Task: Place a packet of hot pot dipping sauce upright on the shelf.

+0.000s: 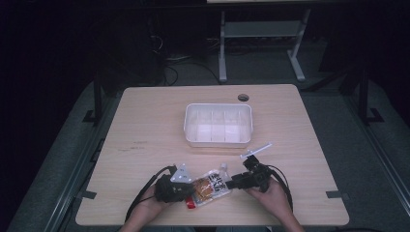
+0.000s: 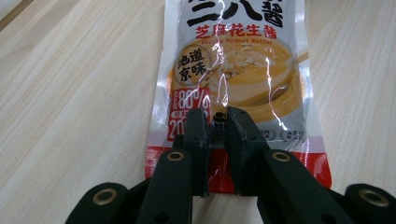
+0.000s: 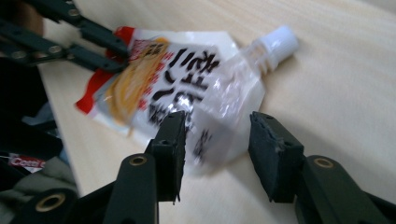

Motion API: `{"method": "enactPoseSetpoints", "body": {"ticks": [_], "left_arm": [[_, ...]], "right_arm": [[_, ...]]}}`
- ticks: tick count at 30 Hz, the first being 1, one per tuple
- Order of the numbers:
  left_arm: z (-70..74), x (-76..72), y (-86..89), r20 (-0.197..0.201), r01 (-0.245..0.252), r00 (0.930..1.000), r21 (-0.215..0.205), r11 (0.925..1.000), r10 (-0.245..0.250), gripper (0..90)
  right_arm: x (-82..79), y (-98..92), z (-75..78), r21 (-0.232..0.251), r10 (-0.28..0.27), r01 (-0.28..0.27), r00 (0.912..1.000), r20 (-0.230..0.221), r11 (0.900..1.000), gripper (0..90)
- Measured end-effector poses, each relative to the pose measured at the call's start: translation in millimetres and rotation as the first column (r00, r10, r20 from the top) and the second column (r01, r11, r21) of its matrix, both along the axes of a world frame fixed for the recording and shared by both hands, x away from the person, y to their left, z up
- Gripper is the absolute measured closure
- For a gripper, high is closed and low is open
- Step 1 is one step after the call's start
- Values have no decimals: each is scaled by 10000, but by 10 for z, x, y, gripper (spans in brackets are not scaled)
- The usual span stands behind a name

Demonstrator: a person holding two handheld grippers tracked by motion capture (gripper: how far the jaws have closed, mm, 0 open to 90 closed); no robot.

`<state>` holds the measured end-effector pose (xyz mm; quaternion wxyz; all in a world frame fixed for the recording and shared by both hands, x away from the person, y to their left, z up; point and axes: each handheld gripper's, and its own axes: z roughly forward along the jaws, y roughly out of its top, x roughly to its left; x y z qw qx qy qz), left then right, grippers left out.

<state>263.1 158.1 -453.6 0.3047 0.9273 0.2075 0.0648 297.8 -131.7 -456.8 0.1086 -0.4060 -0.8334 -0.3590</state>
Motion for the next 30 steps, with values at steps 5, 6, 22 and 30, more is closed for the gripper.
{"method": "enactPoseSetpoints", "body": {"ticks": [5,6,22,30], "left_arm": [[-1,0,-2,2,5,10000,15,10000,-5,787],[-1,0,-2,2,5,10000,15,10000,-5,787],[-6,-1,-3,0,-30,10000,-3,10000,30,787],[-9,-4,-9,62,-2,10000,7,10000,2,788]], "right_arm": [[-172,-110,-30,234,-73,82,9993,-362,9997,561],[-172,-110,-30,234,-73,82,9993,-362,9997,561],[-331,86,-117,677,552,-480,9926,-1084,9965,596],[-287,60,-103,852,-39,115,9960,-894,9963,612]]}}
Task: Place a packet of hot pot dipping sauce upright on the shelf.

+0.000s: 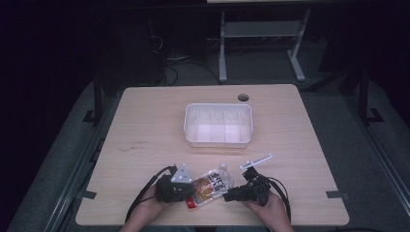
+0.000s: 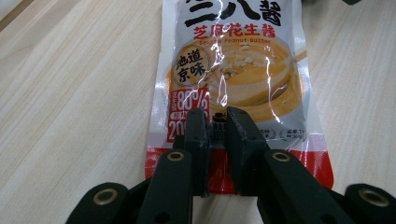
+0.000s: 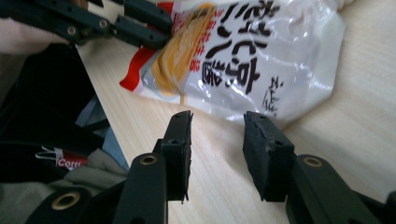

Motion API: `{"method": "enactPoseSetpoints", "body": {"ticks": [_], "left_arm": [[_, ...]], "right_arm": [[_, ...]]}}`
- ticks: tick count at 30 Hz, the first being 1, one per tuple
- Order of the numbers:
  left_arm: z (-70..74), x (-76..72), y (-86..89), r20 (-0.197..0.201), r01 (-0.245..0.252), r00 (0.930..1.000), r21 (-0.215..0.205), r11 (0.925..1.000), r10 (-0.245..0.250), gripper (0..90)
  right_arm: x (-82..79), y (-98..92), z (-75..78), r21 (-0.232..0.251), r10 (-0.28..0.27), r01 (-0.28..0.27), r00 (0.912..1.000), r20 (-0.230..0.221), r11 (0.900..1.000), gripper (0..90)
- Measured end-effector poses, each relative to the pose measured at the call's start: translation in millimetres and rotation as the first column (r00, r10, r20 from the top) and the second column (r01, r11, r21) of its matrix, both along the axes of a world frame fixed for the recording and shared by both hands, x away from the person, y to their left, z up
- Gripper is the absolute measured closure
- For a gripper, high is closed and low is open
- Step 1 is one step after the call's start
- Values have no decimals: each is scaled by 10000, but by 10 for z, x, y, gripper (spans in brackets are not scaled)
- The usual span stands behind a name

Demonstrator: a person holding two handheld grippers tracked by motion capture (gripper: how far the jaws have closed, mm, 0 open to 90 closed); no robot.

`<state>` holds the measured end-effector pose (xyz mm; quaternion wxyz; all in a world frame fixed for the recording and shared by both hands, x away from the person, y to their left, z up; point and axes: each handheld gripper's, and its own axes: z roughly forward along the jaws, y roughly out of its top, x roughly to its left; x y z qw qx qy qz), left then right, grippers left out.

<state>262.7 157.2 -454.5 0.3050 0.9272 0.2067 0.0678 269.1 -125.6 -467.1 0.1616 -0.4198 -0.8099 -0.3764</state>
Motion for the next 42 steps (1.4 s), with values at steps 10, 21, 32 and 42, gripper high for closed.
{"method": "enactPoseSetpoints", "body": {"ticks": [10,21,32,42], "left_arm": [[-1,-4,-4,9,-33,10000,12,10000,33,789],[-6,-7,-8,-1,-56,10000,-17,10000,56,796],[-6,-14,-7,77,15,10000,12,10000,-15,800],[60,-28,67,687,-193,9975,0,9998,192,668]], "right_arm": [[241,-54,92,-880,-617,720,9915,1145,9935,560],[364,15,-23,-219,-516,527,9975,483,9984,572],[423,34,-32,840,-461,453,9989,76,9954,791],[366,104,227,379,-119,87,9965,832,9992,872]]}}
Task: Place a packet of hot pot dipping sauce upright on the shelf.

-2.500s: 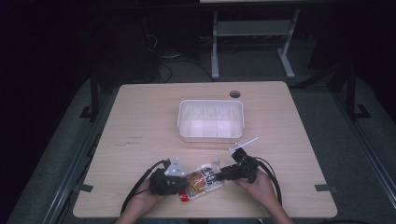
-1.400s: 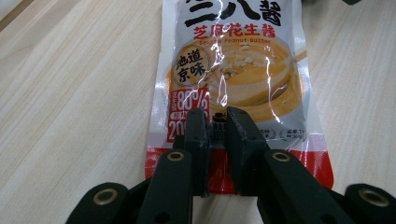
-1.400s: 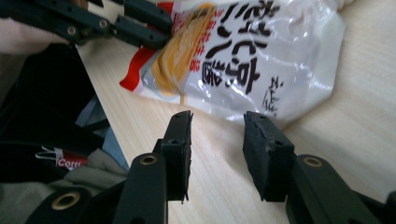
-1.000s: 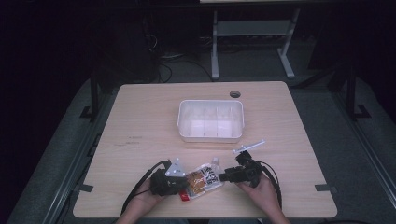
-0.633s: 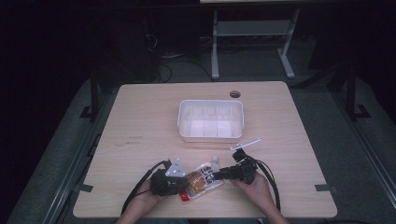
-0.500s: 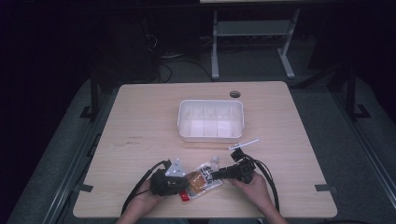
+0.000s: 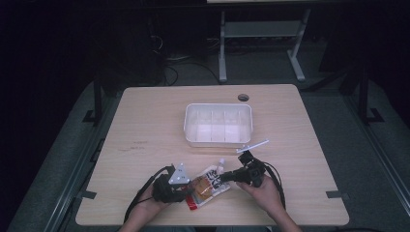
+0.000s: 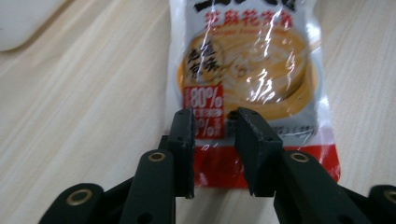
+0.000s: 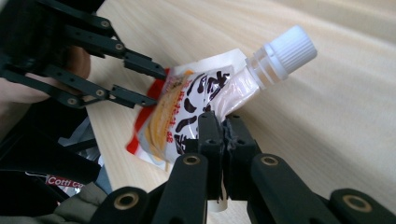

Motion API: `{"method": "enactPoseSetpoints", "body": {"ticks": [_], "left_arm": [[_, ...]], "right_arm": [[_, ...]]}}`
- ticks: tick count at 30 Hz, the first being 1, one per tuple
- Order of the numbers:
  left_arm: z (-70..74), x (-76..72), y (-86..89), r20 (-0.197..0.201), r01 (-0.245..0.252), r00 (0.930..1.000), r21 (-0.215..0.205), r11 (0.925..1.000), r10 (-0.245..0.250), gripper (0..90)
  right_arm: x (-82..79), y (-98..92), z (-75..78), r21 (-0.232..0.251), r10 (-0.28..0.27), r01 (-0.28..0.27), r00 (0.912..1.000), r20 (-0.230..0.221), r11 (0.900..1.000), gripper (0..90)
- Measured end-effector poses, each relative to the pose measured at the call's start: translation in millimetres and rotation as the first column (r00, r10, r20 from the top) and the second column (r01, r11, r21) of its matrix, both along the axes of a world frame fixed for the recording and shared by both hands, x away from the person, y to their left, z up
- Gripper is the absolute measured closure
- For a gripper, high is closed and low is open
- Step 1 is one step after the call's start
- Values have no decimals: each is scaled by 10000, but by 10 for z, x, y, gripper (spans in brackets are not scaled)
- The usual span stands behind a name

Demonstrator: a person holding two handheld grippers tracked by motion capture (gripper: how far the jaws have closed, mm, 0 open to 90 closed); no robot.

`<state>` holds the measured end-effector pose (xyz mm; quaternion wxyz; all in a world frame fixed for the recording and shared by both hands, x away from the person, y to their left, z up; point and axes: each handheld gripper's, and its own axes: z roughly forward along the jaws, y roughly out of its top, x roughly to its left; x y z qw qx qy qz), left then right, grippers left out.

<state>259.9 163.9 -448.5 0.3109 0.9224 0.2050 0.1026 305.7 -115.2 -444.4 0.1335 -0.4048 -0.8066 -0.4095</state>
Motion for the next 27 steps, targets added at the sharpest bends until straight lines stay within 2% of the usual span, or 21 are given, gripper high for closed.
{"method": "enactPoseSetpoints", "body": {"ticks": [7,8,9,14,15,21,27], "left_arm": [[36,17,131,105,-432,9990,-337,9985,436,602],[36,17,131,105,-432,9990,-337,9985,436,593],[46,26,181,118,-589,9982,-467,9972,595,587],[61,44,260,172,-825,9964,-557,9950,835,561],[68,57,299,161,-943,9953,-631,9935,954,556],[70,86,396,182,-1222,9921,-763,9896,1239,541],[72,104,450,226,-1374,9899,-840,9869,1398,526]], "right_arm": [[-2,-17,247,-215,29,-21,9993,360,9998,882],[-2,-17,247,-215,29,-21,9993,360,9998,882],[0,-25,315,-218,-2,11,9991,417,9998,883],[7,-28,439,-255,-16,29,9986,533,9997,886],[13,-25,512,-252,-10,24,9984,571,9997,887],[23,4,696,-350,77,-50,9971,764,9994,889],[34,32,826,-515,150,-104,9959,890,9986,891]]}}
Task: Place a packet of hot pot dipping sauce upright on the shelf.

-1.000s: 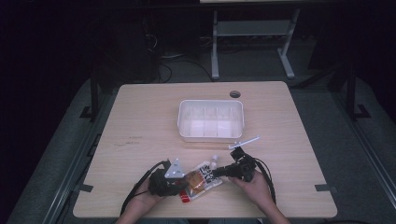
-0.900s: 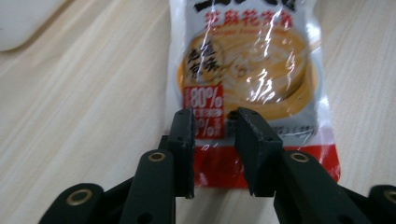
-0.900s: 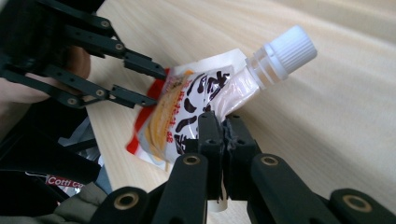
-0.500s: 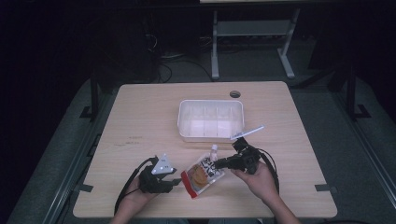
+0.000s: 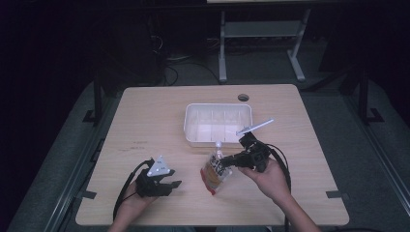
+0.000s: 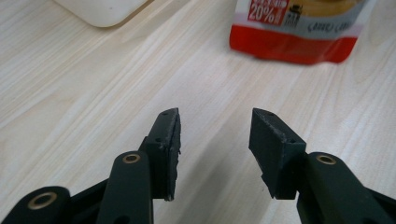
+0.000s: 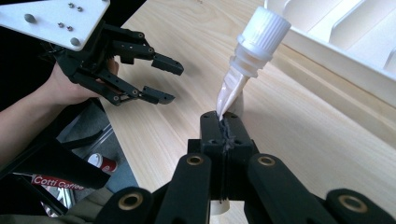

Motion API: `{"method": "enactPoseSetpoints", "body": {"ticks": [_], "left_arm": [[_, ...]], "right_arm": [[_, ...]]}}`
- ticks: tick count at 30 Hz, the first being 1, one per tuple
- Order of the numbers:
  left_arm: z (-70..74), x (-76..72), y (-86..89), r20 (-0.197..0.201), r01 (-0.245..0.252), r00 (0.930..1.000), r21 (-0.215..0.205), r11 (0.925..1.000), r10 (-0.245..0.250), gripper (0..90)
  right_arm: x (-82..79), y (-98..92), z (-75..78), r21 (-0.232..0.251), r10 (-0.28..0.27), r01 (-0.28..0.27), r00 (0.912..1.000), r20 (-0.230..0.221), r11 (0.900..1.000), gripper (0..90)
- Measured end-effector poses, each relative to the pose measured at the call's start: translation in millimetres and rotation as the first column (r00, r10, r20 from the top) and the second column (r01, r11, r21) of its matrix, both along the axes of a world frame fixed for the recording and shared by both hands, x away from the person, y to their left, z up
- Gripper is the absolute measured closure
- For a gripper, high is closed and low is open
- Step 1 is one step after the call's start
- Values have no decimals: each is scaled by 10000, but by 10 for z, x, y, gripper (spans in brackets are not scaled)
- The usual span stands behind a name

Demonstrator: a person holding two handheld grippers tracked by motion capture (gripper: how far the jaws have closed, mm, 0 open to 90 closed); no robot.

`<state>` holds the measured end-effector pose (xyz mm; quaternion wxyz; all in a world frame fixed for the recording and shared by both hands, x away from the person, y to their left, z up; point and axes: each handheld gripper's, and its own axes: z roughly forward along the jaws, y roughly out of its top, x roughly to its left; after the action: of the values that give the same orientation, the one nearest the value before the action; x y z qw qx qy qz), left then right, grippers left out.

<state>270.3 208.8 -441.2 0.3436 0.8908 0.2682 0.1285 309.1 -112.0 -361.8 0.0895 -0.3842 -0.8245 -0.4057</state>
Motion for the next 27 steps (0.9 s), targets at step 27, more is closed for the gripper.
{"method": "enactPoseSetpoints", "body": {"ticks": [27], "left_arm": [[-6,55,135,-15,-516,9987,-197,9985,516,467]], "right_arm": [[179,-100,554,-413,-555,588,9955,768,9974,893]]}}
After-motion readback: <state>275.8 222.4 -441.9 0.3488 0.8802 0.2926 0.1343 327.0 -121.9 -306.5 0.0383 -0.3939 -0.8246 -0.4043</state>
